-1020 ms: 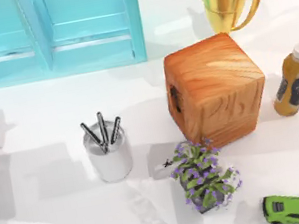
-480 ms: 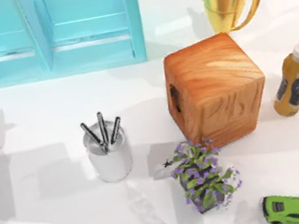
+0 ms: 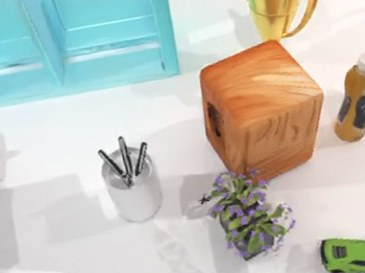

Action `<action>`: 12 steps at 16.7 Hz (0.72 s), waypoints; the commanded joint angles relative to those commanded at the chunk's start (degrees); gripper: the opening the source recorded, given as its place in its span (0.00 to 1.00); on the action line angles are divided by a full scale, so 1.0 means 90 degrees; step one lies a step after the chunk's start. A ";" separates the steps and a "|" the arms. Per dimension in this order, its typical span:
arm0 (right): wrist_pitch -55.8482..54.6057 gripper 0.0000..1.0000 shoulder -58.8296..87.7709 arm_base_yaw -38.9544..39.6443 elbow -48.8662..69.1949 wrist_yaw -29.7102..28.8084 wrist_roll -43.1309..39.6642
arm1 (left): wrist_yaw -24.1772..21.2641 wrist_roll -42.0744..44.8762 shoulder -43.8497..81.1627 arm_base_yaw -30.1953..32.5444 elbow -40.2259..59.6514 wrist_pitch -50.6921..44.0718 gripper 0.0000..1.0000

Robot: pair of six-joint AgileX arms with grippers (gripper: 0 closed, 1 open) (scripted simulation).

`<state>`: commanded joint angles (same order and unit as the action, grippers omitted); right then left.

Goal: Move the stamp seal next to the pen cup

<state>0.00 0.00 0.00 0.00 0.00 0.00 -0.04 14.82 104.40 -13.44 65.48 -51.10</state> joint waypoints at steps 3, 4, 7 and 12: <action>0.0000 1.00 0.0000 0.0000 0.0000 0.0000 0.0000 | -0.0003 0.0005 -0.0007 0.0010 0.0003 -0.0001 0.00; 0.0000 1.00 0.0000 0.0000 0.0000 0.0000 0.0000 | -0.0001 -0.0010 -0.0014 0.0019 0.0019 -0.0016 0.00; 0.0000 1.00 0.0000 0.0000 0.0000 0.0000 0.0000 | 0.0014 -0.0411 -0.0123 0.0357 0.0447 -0.0458 0.00; 0.0000 1.00 0.0000 0.0000 0.0000 0.0000 0.0000 | -0.0001 -0.1713 -0.0333 0.1735 0.1730 -0.2195 0.00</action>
<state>0.00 0.00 0.00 0.00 0.00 0.00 -0.05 -0.60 101.40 2.17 81.05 -70.86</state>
